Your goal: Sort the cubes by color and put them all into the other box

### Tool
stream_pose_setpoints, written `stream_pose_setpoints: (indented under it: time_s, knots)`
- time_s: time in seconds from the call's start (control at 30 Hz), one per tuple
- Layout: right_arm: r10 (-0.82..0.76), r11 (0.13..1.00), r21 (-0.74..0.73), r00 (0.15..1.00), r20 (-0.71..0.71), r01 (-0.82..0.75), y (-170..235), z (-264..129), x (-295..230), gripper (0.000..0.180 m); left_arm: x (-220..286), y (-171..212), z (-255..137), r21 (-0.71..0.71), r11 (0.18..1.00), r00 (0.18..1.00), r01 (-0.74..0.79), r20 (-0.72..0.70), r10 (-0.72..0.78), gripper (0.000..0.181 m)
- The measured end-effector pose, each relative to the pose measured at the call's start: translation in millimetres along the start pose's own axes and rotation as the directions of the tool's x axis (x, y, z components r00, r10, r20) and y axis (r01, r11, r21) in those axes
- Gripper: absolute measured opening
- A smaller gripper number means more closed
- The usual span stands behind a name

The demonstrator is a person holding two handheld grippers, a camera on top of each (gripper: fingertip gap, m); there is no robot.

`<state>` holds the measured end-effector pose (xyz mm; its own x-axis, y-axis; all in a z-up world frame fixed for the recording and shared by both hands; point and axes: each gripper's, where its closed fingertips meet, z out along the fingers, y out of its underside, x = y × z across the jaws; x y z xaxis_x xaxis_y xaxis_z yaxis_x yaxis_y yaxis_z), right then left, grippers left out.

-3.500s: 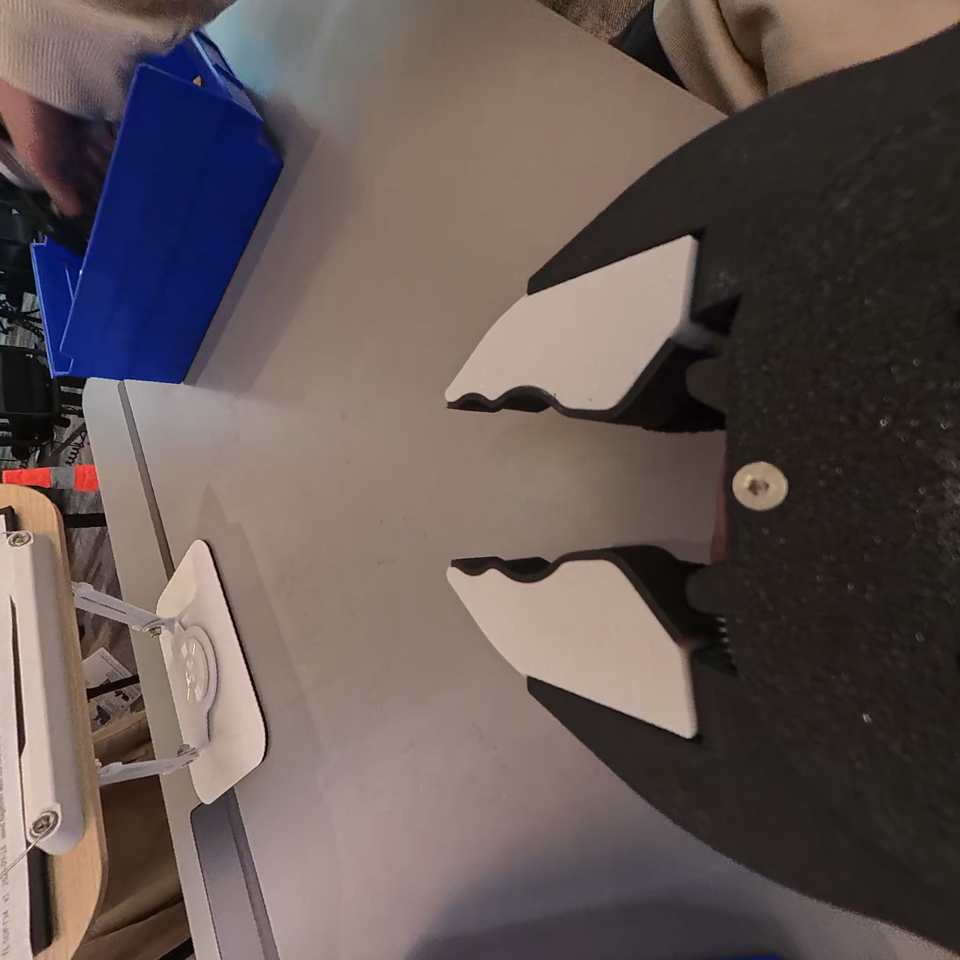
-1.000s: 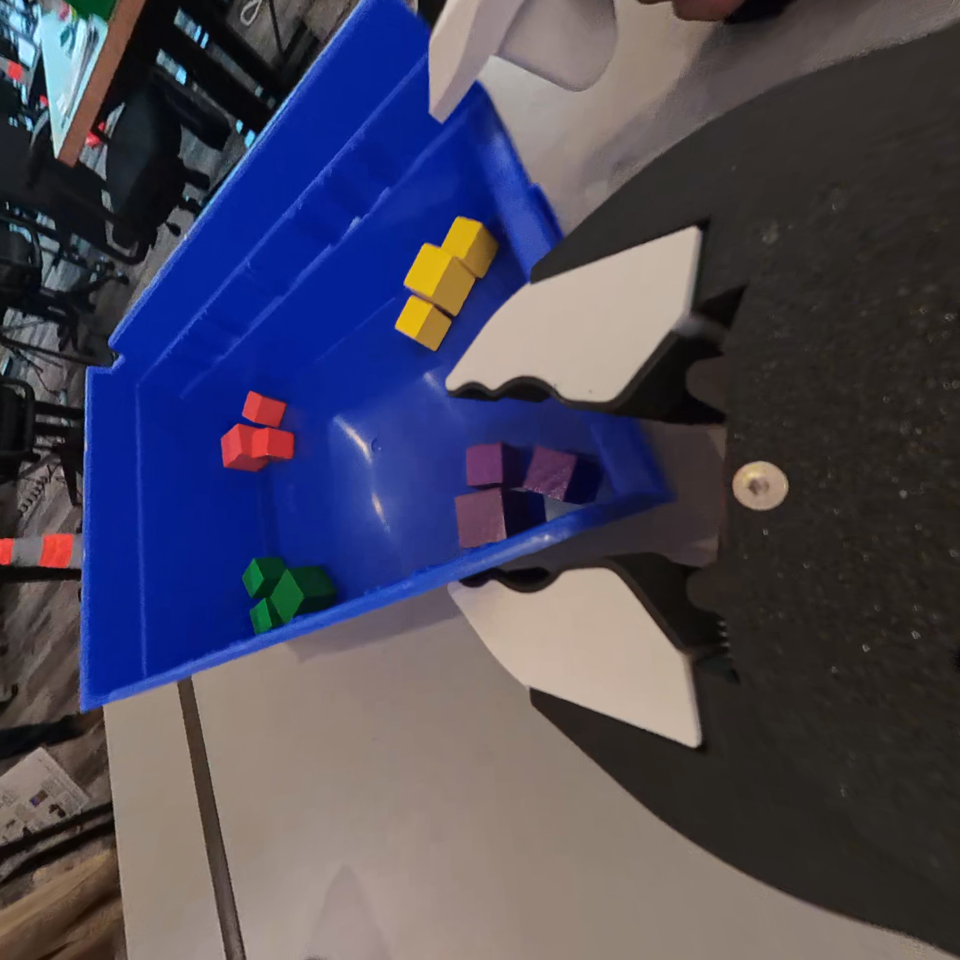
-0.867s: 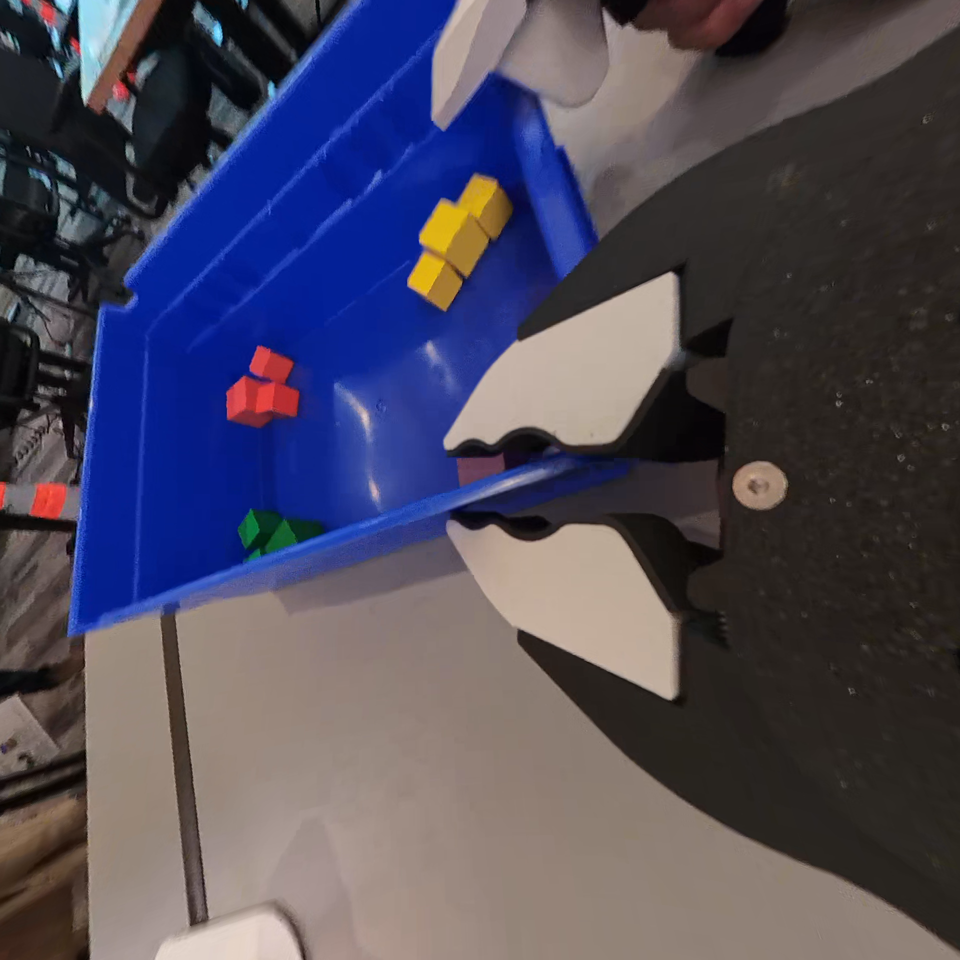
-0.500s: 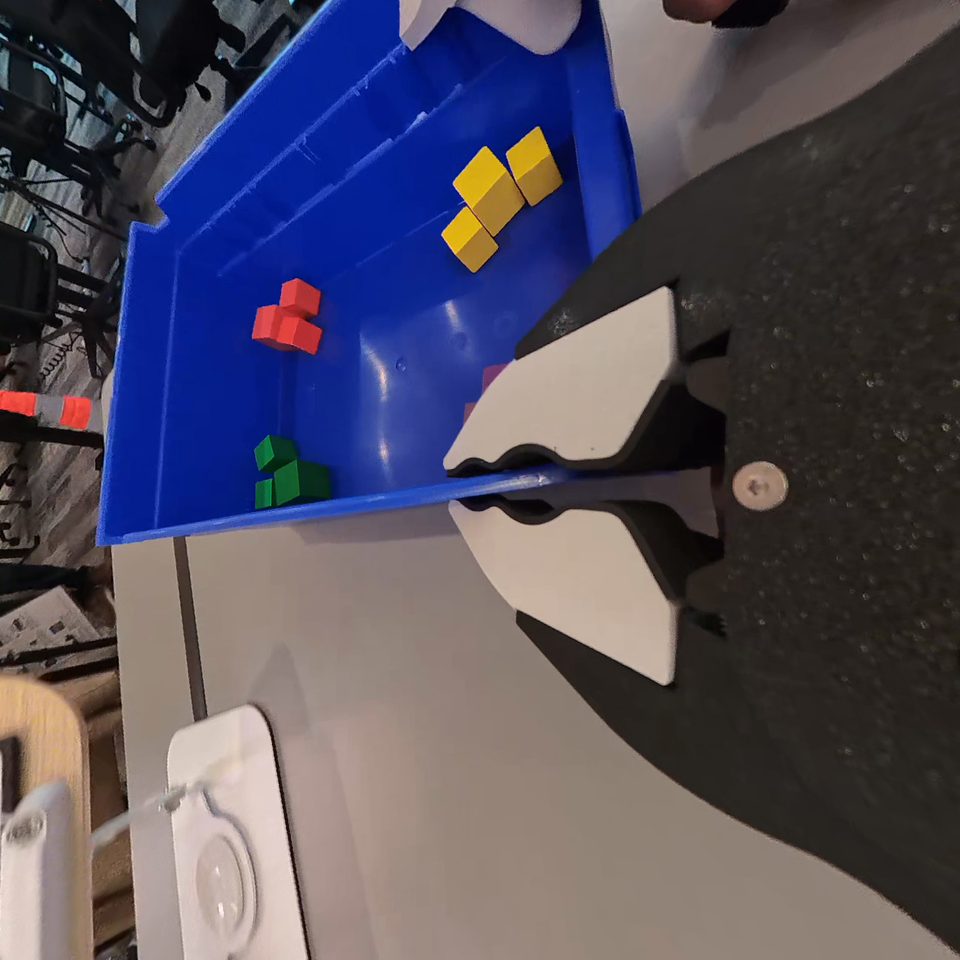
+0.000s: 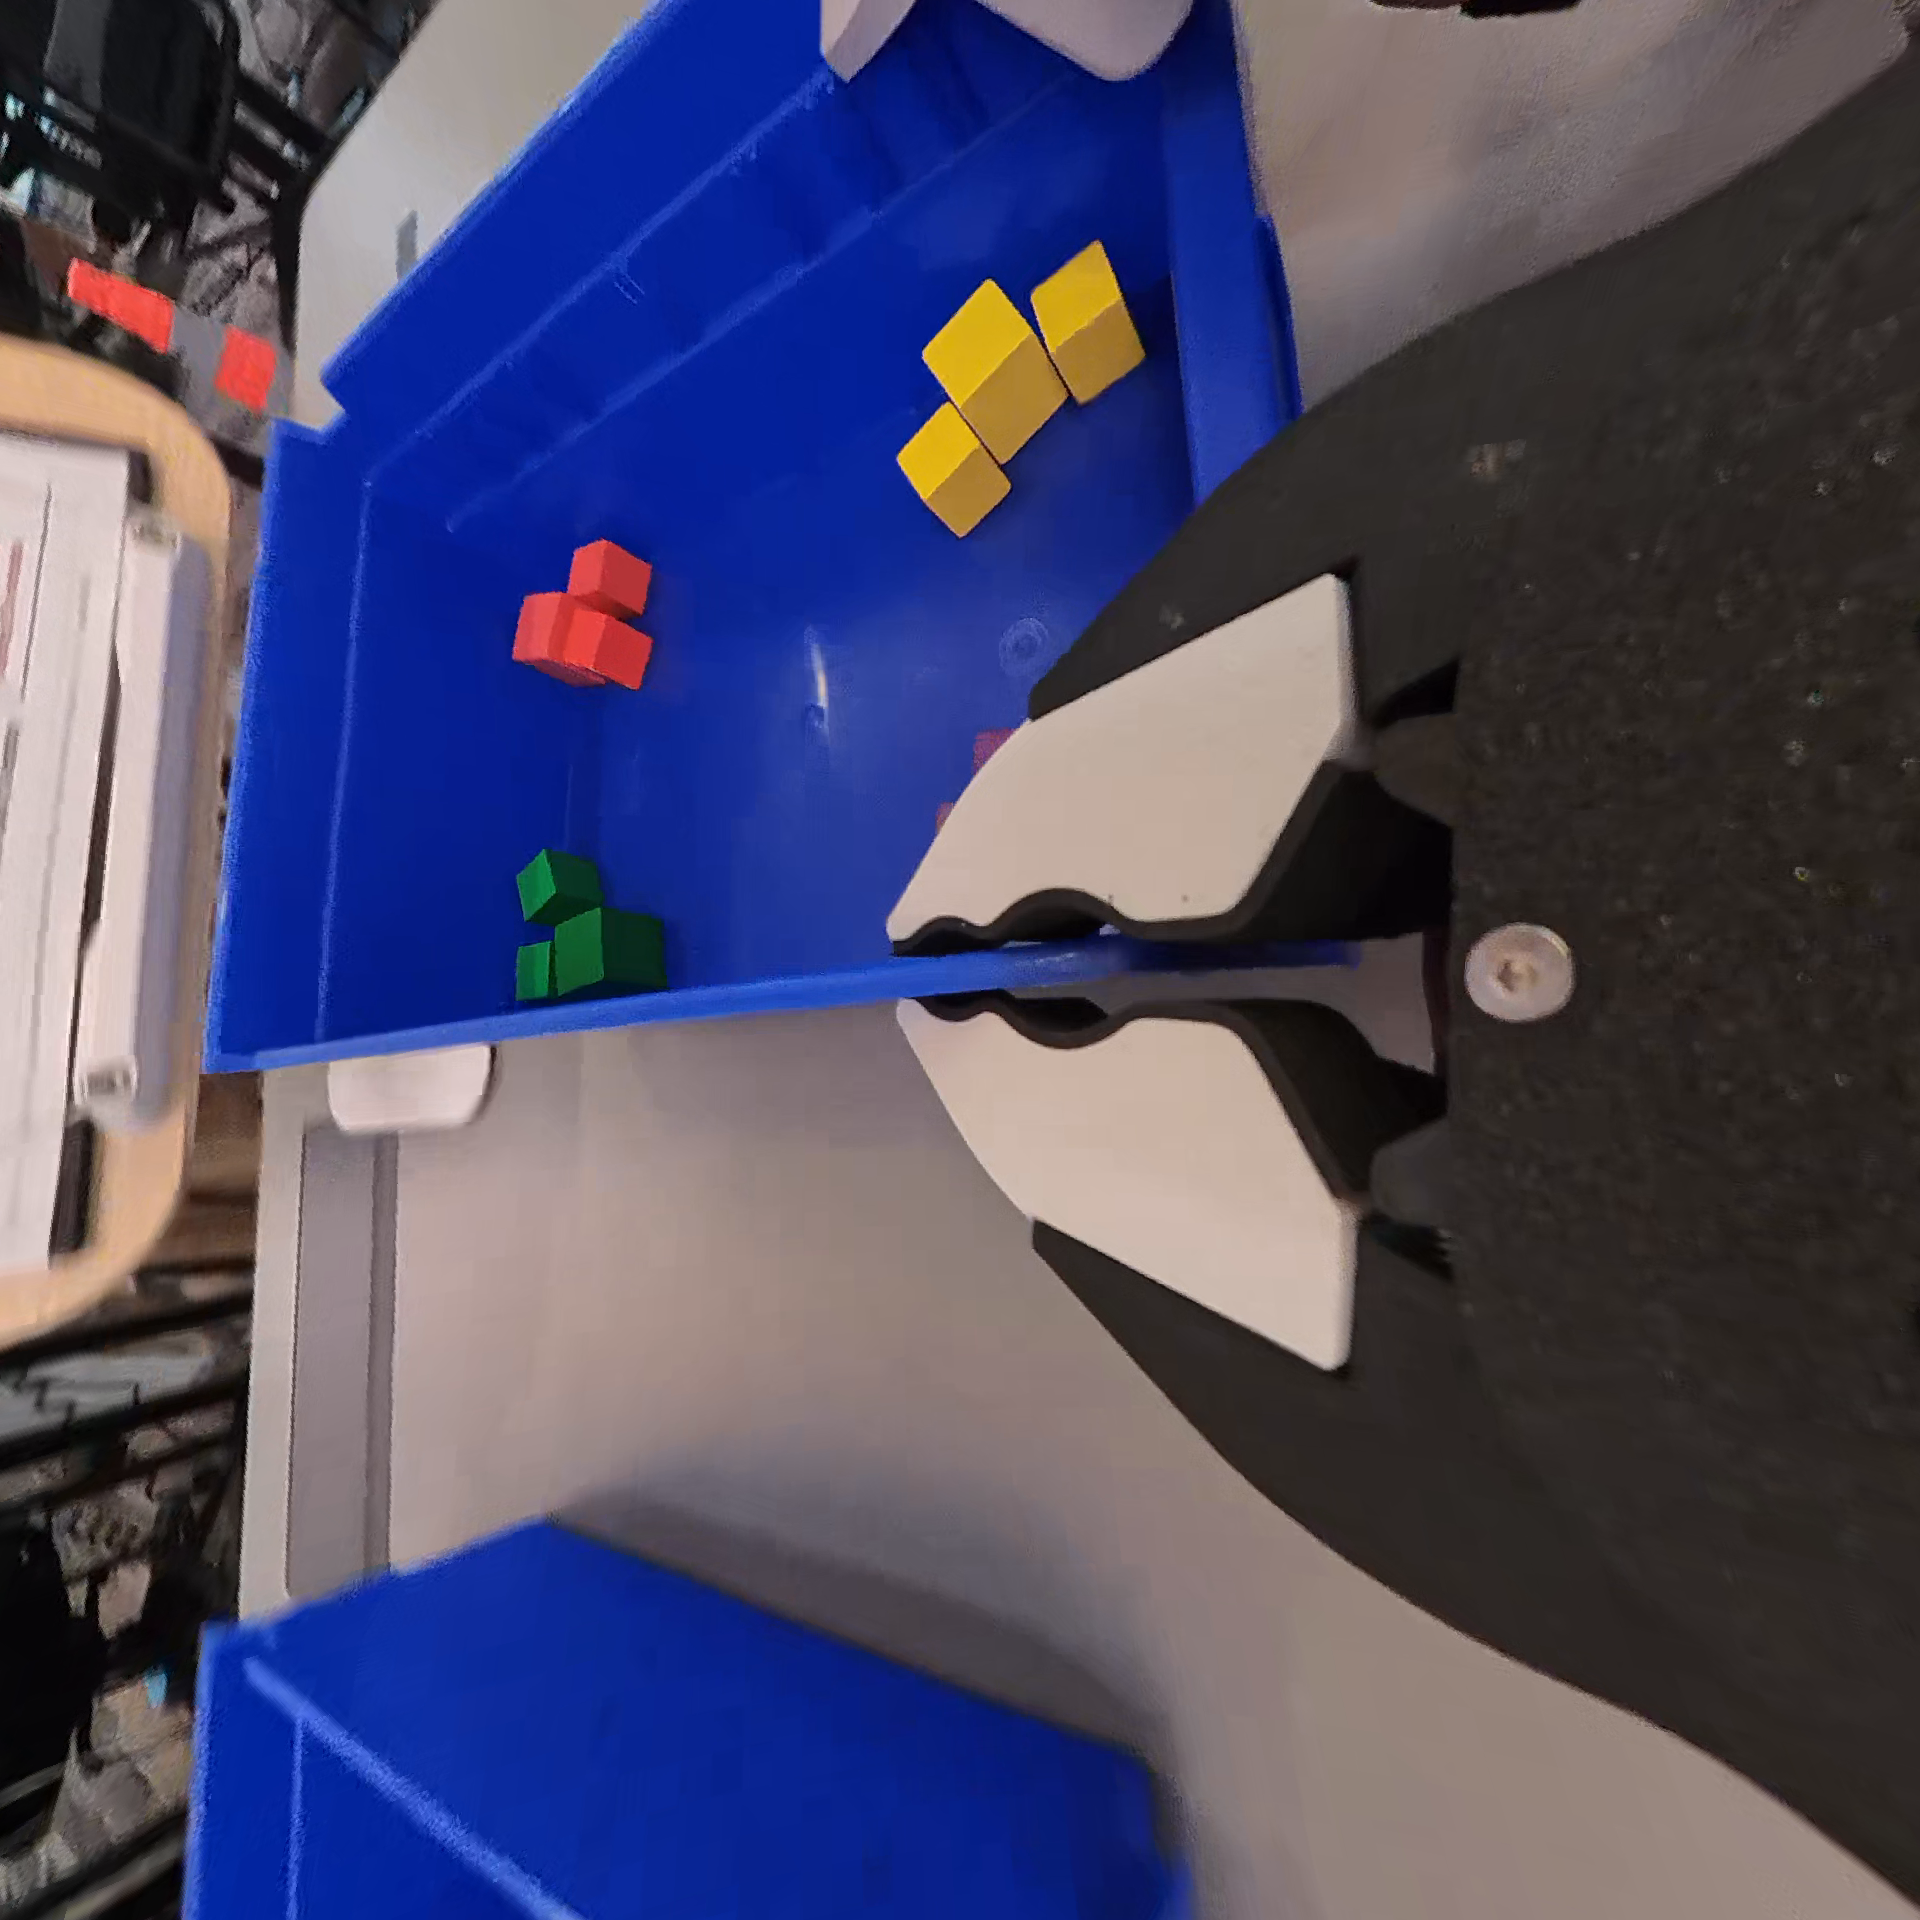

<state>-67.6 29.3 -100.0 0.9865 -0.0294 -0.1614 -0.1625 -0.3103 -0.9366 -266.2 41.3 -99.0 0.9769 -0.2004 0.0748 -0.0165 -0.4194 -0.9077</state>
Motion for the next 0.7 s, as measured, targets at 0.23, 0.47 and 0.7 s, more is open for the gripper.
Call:
stream_pose_setpoints:
  time_s: [0.23,0.47,0.7]
  knots:
    - [-0.058,0.997,-0.033,0.989,0.137,0.063,8.5,29.0,-96.0,0.003,-89.8,15.1,-20.9,0.006,0.998,0.99,0.065,0.124,-0.065,0.004]
    - [-0.094,0.994,-0.043,0.977,0.193,0.104,18.1,46.7,-128.9,0.003,-120.8,21.4,-22.3,0.021,0.994,0.987,0.11,0.118,-0.112,0.007]
    - [-0.118,0.992,-0.014,0.959,0.258,0.126,20.1,34.7,-125.8,0.036,-117.9,30.9,-51.9,-0.033,0.998,0.998,0.054,-0.017,-0.055,0.058]
